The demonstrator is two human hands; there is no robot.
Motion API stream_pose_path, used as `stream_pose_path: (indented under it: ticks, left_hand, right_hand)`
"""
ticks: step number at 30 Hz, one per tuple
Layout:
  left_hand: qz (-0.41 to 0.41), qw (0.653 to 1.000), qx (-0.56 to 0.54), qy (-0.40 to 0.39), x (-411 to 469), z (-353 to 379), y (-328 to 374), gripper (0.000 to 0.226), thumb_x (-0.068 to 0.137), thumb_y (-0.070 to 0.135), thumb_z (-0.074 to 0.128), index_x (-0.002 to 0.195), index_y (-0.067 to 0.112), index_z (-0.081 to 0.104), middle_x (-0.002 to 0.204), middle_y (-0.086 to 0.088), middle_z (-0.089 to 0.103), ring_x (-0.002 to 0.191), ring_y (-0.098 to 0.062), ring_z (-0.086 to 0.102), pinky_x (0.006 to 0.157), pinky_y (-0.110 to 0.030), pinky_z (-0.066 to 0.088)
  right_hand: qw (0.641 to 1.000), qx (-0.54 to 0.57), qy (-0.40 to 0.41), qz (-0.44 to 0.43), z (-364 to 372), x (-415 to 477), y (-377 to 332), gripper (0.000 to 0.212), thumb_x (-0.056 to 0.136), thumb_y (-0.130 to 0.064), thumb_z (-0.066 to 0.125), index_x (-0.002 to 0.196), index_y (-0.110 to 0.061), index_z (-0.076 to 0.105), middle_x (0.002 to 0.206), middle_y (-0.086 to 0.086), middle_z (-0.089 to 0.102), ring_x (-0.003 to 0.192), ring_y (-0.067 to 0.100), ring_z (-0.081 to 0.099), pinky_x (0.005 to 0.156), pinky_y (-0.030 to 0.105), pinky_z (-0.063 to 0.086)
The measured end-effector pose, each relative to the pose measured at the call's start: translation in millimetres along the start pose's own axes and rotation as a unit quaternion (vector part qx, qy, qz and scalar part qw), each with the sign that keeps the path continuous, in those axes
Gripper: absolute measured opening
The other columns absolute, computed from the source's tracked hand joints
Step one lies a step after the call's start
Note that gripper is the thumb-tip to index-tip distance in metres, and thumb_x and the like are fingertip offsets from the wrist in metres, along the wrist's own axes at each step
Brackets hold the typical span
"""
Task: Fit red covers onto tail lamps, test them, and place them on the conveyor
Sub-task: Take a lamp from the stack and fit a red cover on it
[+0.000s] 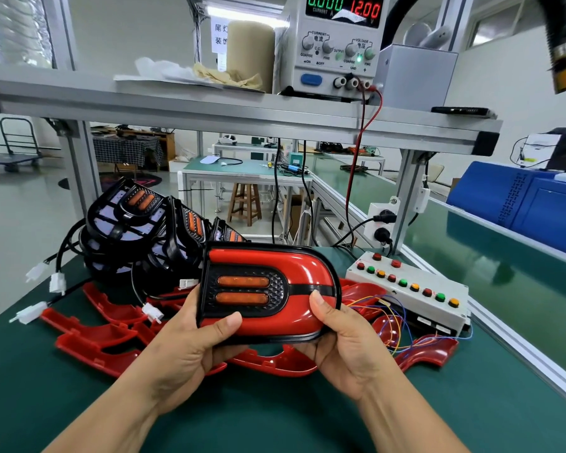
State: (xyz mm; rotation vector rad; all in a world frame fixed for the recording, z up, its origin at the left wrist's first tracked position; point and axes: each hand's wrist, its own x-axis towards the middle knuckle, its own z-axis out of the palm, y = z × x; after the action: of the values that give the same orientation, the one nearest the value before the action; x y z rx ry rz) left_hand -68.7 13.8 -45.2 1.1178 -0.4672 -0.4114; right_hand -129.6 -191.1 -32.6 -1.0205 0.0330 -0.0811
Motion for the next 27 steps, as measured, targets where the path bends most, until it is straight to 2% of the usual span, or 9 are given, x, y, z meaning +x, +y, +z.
stream_pose_path:
  ticks: [3, 5, 9, 12, 14, 16, 20, 23, 27]
  left_hand:
    - [-0.015, 1.0, -0.014, 0.01, -1, -2, 1, 0.046, 0.079, 0.015, 0.066, 0.124, 0.027, 0.061, 0.121, -0.006, 0.07, 0.107, -0.024, 0.069, 0.07, -0.031, 0.06]
    - [-0.025, 0.999, -0.023, 0.019, -1, -2, 2, 0.043, 0.08, 0.017, 0.064, 0.121, 0.028, 0.064, 0.121, -0.005, 0.07, 0.108, -0.023, 0.069, 0.071, -0.032, 0.06]
    - [-0.041, 0.998, -0.042, 0.003, -4, -4, 4, 0.039, 0.081, 0.019, 0.072, 0.116, 0.033, 0.067, 0.124, -0.005, 0.069, 0.112, -0.026, 0.067, 0.075, -0.032, 0.06]
    - [-0.052, 0.999, 0.012, -0.011, -5, -4, 3, 0.066, 0.058, 0.025, 0.094, 0.114, 0.041, 0.064, 0.123, -0.001, 0.069, 0.112, -0.023, 0.067, 0.077, -0.028, 0.059]
    - [-0.045, 0.998, 0.034, 0.016, -4, -3, 2, 0.073, 0.048, 0.025, 0.096, 0.112, 0.043, 0.065, 0.12, 0.001, 0.07, 0.108, -0.021, 0.069, 0.075, -0.026, 0.058]
    - [-0.043, 0.999, 0.014, 0.019, -4, -5, 3, 0.079, 0.045, 0.021, 0.097, 0.115, 0.037, 0.066, 0.12, -0.003, 0.071, 0.107, -0.024, 0.07, 0.074, -0.026, 0.059]
    - [-0.058, 0.998, -0.024, -0.003, -6, -11, 9, 0.07, 0.066, 0.0, 0.088, 0.126, 0.024, 0.06, 0.122, -0.012, 0.069, 0.11, -0.03, 0.068, 0.076, -0.03, 0.06]
    - [-0.058, 0.997, -0.041, -0.006, -7, -14, 9, 0.062, 0.07, -0.004, 0.069, 0.126, 0.021, 0.059, 0.12, -0.013, 0.07, 0.105, -0.03, 0.07, 0.07, -0.031, 0.06]
    - [-0.057, 0.998, -0.032, -0.004, -7, -13, 9, 0.064, 0.071, -0.006, 0.066, 0.128, 0.019, 0.055, 0.119, -0.014, 0.07, 0.103, -0.031, 0.071, 0.068, -0.033, 0.061]
  right_hand:
    - [1.0, 0.01, -0.02, 0.012, 2, -2, 1, 0.05, 0.062, -0.027, 0.085, 0.104, -0.004, 0.072, 0.102, 0.023, 0.072, 0.085, 0.03, 0.072, 0.072, 0.039, 0.061]
    - [0.998, 0.029, -0.042, 0.02, 2, -4, 1, 0.064, 0.055, -0.019, 0.091, 0.11, 0.002, 0.067, 0.101, 0.024, 0.071, 0.085, 0.03, 0.073, 0.067, 0.034, 0.06]
    - [0.998, 0.015, -0.051, 0.022, 0, -6, 0, 0.037, 0.068, -0.002, 0.073, 0.104, 0.001, 0.068, 0.098, 0.023, 0.072, 0.083, 0.03, 0.073, 0.064, 0.032, 0.059]
    - [0.999, 0.002, -0.038, 0.013, 1, -6, -1, 0.043, 0.066, -0.004, 0.074, 0.108, 0.002, 0.066, 0.099, 0.023, 0.072, 0.084, 0.029, 0.073, 0.065, 0.032, 0.059]
    - [0.999, 0.001, -0.032, 0.009, 4, -6, -2, 0.053, 0.063, -0.009, 0.08, 0.112, 0.002, 0.064, 0.101, 0.022, 0.072, 0.086, 0.029, 0.073, 0.066, 0.032, 0.059]
    - [0.998, 0.028, -0.049, 0.01, 5, -8, -3, 0.053, 0.067, -0.012, 0.084, 0.114, 0.003, 0.064, 0.104, 0.024, 0.071, 0.089, 0.031, 0.072, 0.07, 0.035, 0.059]
    - [0.996, 0.049, -0.077, 0.005, 1, -10, -7, 0.033, 0.086, -0.017, 0.059, 0.112, 0.001, 0.068, 0.114, 0.029, 0.066, 0.097, 0.037, 0.069, 0.081, 0.046, 0.059]
    - [0.996, 0.045, -0.081, 0.001, 3, -11, -7, 0.032, 0.087, -0.013, 0.057, 0.116, -0.003, 0.065, 0.114, 0.029, 0.066, 0.097, 0.039, 0.068, 0.08, 0.05, 0.058]
    - [0.997, 0.02, -0.07, -0.013, 7, -12, -5, 0.028, 0.082, -0.013, 0.06, 0.108, -0.005, 0.068, 0.109, 0.028, 0.067, 0.092, 0.039, 0.069, 0.071, 0.049, 0.06]
